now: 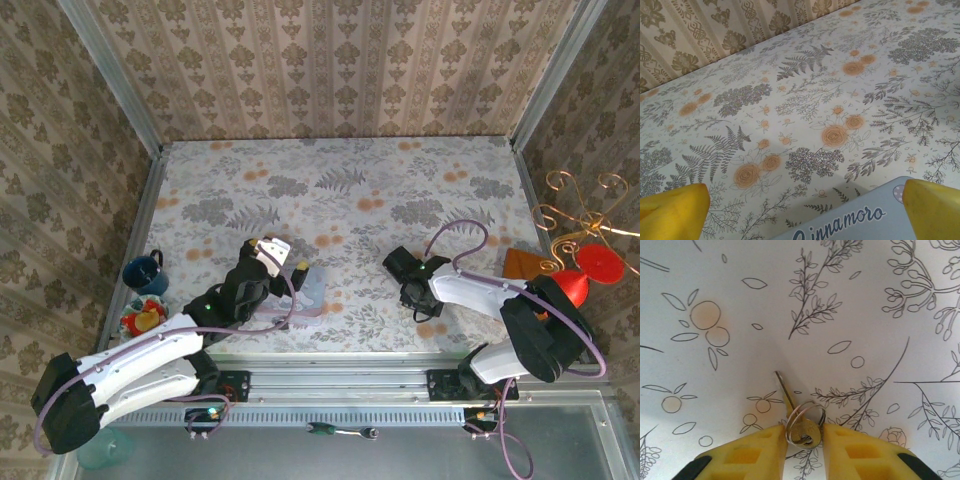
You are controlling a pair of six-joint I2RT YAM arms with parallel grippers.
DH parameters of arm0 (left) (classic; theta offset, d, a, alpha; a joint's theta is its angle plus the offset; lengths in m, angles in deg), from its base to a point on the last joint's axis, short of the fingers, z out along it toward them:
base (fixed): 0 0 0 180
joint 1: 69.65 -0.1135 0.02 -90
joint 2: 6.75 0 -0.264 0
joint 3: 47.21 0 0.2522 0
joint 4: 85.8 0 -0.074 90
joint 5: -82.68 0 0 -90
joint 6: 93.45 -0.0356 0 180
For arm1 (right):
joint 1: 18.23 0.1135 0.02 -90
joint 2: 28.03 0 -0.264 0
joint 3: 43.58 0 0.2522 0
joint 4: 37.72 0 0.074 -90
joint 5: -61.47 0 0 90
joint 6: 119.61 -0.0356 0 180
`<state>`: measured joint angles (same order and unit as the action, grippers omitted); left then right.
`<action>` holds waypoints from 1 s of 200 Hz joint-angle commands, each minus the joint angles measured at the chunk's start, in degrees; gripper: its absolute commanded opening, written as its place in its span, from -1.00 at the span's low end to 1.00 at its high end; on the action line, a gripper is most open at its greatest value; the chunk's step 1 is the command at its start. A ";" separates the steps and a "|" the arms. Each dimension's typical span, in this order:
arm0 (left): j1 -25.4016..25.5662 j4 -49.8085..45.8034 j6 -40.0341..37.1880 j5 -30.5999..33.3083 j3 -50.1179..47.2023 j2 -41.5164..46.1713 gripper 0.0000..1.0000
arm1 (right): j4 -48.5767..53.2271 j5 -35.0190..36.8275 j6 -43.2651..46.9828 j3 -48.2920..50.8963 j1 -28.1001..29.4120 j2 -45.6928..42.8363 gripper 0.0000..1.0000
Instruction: Unlock the padlock with the key
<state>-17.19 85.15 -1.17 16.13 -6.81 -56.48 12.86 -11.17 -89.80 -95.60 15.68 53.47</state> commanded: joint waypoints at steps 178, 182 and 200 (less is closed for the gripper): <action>0.63 0.02 -1.21 1.26 -0.35 1.76 1.00 | -7.38 0.03 2.53 1.52 0.81 -3.28 -0.79; 0.65 0.09 -1.20 1.26 -0.35 1.76 1.00 | -7.38 0.05 2.49 1.60 0.81 -3.19 -0.79; 0.64 0.08 -1.15 1.26 -0.43 1.75 1.00 | -7.76 0.19 2.60 1.87 0.81 -2.40 -0.77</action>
<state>-17.12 85.15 -1.45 16.54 -6.81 -55.72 5.43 -11.45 -87.85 -95.08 16.16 50.87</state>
